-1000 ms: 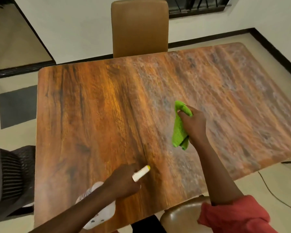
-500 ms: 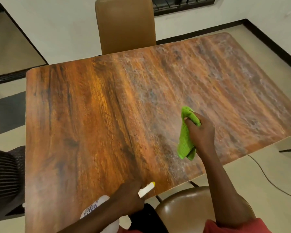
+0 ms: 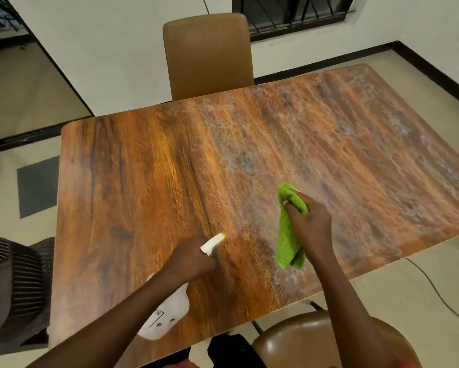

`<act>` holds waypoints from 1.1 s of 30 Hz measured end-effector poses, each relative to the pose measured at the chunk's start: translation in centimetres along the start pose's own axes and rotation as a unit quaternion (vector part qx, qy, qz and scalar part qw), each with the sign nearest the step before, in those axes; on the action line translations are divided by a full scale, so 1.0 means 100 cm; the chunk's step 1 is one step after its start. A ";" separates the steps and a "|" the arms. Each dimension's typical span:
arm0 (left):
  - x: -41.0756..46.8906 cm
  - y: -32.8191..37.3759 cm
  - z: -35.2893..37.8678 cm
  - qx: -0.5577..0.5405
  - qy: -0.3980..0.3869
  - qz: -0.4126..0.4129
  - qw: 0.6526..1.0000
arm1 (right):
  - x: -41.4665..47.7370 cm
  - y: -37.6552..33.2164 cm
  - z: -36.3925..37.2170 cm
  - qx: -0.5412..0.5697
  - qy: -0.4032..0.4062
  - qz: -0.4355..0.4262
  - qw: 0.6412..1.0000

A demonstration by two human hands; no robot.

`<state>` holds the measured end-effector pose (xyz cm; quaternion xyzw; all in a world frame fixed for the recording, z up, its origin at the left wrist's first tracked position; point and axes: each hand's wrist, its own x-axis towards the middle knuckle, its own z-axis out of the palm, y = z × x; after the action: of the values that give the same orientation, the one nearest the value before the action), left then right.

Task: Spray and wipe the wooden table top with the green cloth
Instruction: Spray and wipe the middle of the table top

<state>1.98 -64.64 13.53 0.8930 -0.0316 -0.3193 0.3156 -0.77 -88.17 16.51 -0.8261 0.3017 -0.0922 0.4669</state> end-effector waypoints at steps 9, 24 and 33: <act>0.036 0.021 -0.049 -0.075 0.087 -0.030 0.993 | -0.025 0.021 0.011 -0.057 -0.053 -0.051 0.996; 0.044 0.027 -0.053 -0.137 0.053 -0.036 0.988 | -0.117 0.108 0.039 -0.238 -0.172 -0.079 0.952; 0.043 0.022 -0.039 -0.150 0.026 -0.034 0.988 | -0.148 0.114 0.065 -0.248 -0.262 -0.170 0.917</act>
<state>8.00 -65.38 14.77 0.8441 0.0550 -0.3076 0.4358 -14.52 -79.25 5.45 -0.9487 0.0370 0.1276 0.2870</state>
